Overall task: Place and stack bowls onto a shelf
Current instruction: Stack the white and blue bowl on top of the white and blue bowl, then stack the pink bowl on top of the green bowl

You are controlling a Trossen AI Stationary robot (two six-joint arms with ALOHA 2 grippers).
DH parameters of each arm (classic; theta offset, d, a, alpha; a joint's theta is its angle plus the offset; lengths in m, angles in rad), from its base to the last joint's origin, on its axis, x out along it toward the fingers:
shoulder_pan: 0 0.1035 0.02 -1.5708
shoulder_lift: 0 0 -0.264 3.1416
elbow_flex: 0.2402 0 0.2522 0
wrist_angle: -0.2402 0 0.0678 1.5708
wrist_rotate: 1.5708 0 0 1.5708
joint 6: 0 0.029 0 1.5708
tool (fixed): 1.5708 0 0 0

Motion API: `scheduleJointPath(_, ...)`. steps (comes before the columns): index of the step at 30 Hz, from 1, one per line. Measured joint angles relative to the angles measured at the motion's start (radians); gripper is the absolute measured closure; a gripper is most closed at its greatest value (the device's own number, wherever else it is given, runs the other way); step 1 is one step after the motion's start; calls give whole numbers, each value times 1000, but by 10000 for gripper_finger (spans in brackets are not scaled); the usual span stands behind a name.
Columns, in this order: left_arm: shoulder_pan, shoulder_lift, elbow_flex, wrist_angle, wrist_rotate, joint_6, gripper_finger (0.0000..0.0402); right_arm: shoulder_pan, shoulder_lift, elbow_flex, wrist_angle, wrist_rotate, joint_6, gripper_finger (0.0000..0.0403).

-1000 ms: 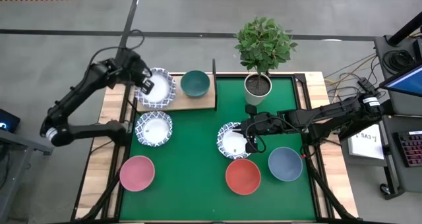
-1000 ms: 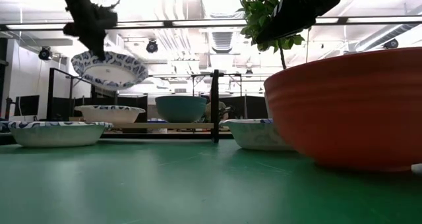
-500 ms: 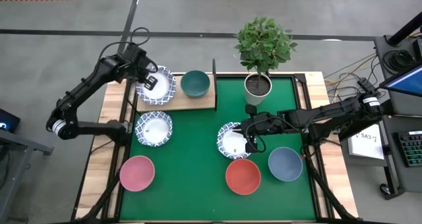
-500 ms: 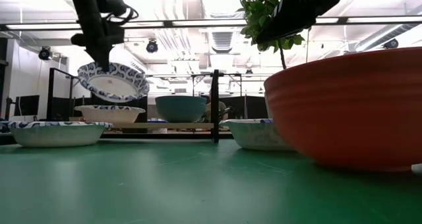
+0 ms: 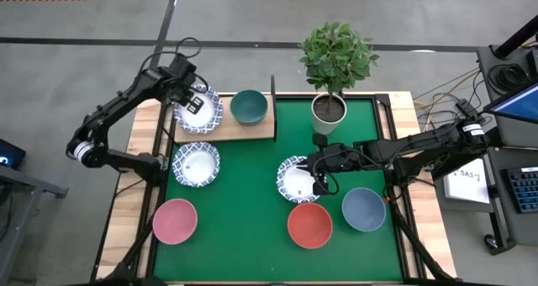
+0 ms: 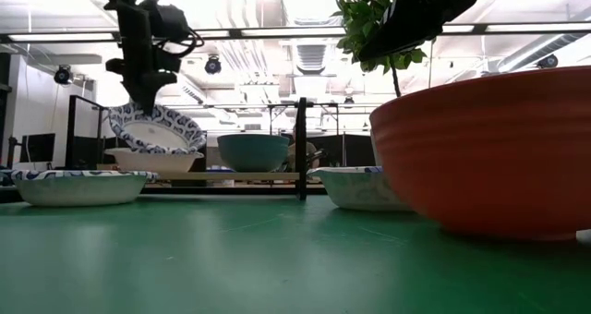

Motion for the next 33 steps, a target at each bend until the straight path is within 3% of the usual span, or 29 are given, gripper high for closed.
scheduleJointPath(10, -2, -14, 93, -89, 22, 6, 268, 0, 0, 0, 0, 0, 8, 376)
scheduleJointPath(17, -107, -150, 63, -112, 344, -87, 274, 0, 0, 0, 0, 0, 3, 376)
scheduleJointPath(21, -290, -273, -16, -105, 386, -227, 279, 0, 0, 0, 0, 0, -2, 376)
scheduleJointPath(26, -615, -371, -108, -32, 344, -509, 279, 0, 0, 0, 1, 0, -5, 376)
scheduleJointPath(33, -1044, -332, -130, -24, 101, -865, 279, 0, 0, 0, 1, 0, -15, 376)
